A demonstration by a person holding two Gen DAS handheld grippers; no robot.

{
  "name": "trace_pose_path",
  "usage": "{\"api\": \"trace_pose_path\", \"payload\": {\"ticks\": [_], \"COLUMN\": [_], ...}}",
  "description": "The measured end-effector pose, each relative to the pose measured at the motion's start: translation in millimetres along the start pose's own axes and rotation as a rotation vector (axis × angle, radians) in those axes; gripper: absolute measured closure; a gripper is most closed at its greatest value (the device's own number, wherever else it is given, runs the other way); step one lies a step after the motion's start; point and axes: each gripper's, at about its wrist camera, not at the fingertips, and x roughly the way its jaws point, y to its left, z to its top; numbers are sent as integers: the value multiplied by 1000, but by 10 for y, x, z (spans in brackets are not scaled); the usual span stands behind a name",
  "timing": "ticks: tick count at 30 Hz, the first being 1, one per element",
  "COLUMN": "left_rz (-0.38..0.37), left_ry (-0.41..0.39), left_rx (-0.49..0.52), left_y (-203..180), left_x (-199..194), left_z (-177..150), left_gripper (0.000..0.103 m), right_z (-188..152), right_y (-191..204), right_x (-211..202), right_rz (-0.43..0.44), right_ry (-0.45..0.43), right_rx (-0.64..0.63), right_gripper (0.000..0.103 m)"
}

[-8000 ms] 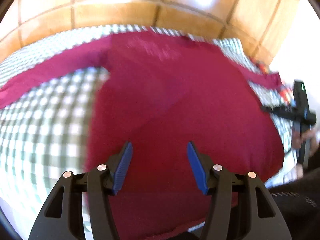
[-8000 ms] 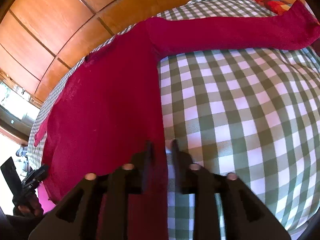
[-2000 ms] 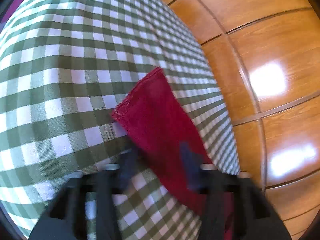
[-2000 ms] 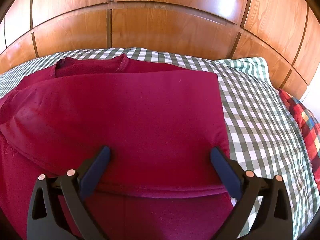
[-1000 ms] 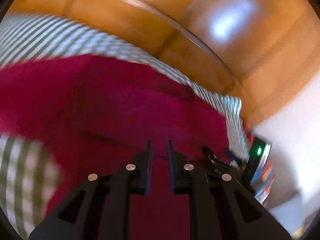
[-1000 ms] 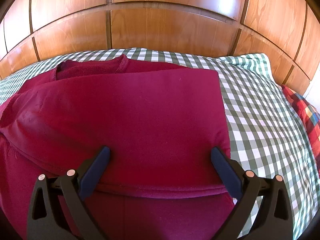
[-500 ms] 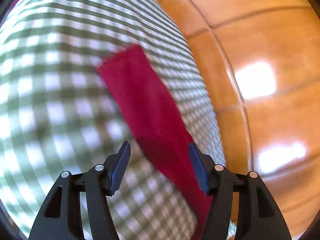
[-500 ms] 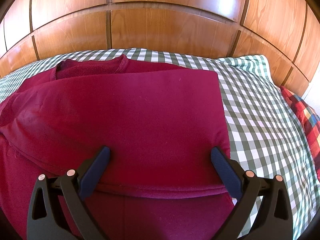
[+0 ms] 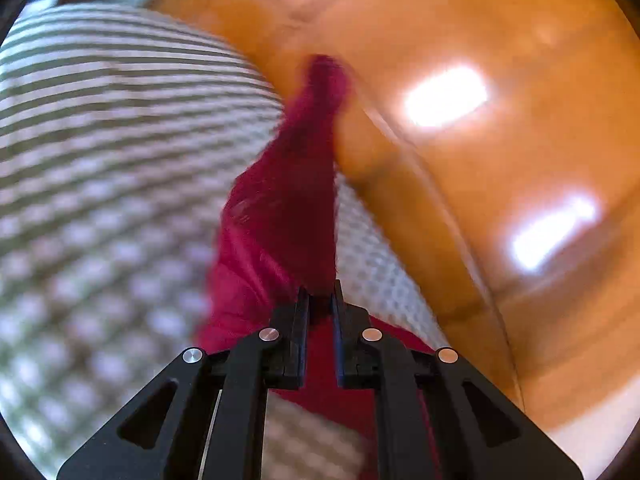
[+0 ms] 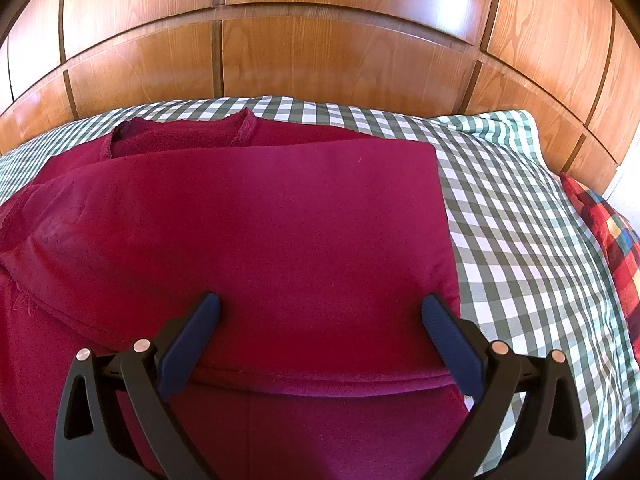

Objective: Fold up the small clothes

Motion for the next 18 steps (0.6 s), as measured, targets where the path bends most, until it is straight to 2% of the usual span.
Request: {"api": "trace_pose_path", "payload": {"ticks": [4,7,8,10,12,13,14,17,18], "left_rz": [-115,-138,-143,-132,-113,-113,-124,-140,-132], "left_ry": [133,223,275,342,400,413,421,411,400], "left_rx": [170,284,325,374,420,429,436,487,520], "left_y": [-864,-1266,-1391,-1493,-1512,-1480,-1454,-1336,-1333], "left_x": [388,686,837,1023,1141,1117,1119,853,821], "left_z": [-545,-972,-1171,-1456,-1698,-1780,-1810,-1867,-1864], "left_gripper": [94,94,94,93,82,79,77,61,60], "right_z": [-5,-8,-10,-13,-6,-2,4,59,78], "right_y": [-7,-22,-26,-36,-42,-45,-46,-81,-86], "right_x": [4,7,7,6,9,10,8,-46,-88], "right_rz": [7,16,20,27,32,36,39,51,59], "right_ry": [0,0,0,1,2,5,8,14,6], "right_rx": [5,11,14,20,24,26,29,49,59], "right_gripper": [3,3,3,3,3,3,3,3,5]}}
